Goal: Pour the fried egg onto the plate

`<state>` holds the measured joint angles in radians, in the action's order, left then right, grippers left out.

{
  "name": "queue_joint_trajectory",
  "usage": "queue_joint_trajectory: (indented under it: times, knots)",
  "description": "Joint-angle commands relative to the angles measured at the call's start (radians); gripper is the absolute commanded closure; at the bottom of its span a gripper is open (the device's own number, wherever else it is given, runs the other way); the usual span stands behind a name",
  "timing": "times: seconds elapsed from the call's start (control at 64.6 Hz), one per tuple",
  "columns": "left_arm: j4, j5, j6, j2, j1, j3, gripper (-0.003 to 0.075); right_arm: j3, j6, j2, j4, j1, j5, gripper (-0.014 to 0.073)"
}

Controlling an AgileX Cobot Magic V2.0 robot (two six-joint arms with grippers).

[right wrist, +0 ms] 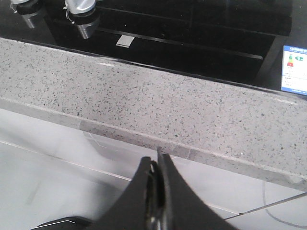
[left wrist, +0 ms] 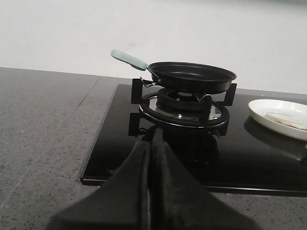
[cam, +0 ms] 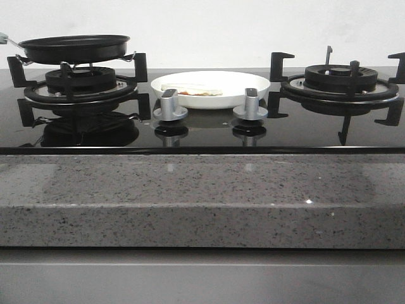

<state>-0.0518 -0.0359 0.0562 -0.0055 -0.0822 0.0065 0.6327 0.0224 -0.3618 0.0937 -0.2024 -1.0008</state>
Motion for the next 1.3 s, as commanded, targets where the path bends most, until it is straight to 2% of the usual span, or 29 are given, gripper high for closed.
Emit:
queue_joint_trajectory:
  times: [0.0, 0.139, 0.201, 0.31, 0.356, 0.496, 0.666, 0.79, 1.146, 1.286]
  knots:
    - [-0.002, 0.087, 0.005, -0.019, -0.009, 0.006, 0.0739, 0.023, -0.008, -0.007, -0.007, 0.005, 0.064, 0.0664]
    - [-0.002, 0.087, 0.005, -0.019, -0.009, 0.006, 0.0739, -0.007, -0.008, 0.028, -0.012, 0.010, 0.078, 0.0664]
    - [-0.002, 0.087, 0.005, -0.019, -0.009, 0.006, 0.0739, -0.045, -0.008, 0.061, -0.045, 0.031, 0.129, 0.0664]
    - [-0.002, 0.087, 0.005, -0.019, -0.009, 0.006, 0.0739, -0.159, -0.008, 0.127, -0.094, 0.060, 0.325, 0.0664]
    - [-0.002, 0.087, 0.005, -0.019, -0.009, 0.006, 0.0739, -0.233, -0.008, 0.167, -0.116, 0.076, 0.452, 0.0664]
    - [-0.002, 0.087, 0.005, -0.019, -0.009, 0.006, 0.0739, -0.413, -0.008, 0.261, -0.119, 0.134, 0.728, 0.0664]
    - [-0.002, 0.087, 0.005, -0.019, -0.009, 0.006, 0.0739, -0.580, -0.008, 0.349, -0.119, 0.170, 0.917, 0.0664]
    - [-0.002, 0.087, 0.005, -0.019, -0.009, 0.006, 0.0739, -0.658, -0.007, 0.388, -0.111, 0.170, 0.989, 0.0664]
    - [-0.002, 0.087, 0.005, -0.019, -0.009, 0.006, 0.0739, -0.655, -0.007, 0.392, -0.107, 0.181, 0.972, 0.0664]
    - [-0.002, 0.087, 0.005, -0.019, -0.009, 0.006, 0.0739, -0.655, -0.007, 0.392, -0.107, 0.216, 0.968, 0.0664]
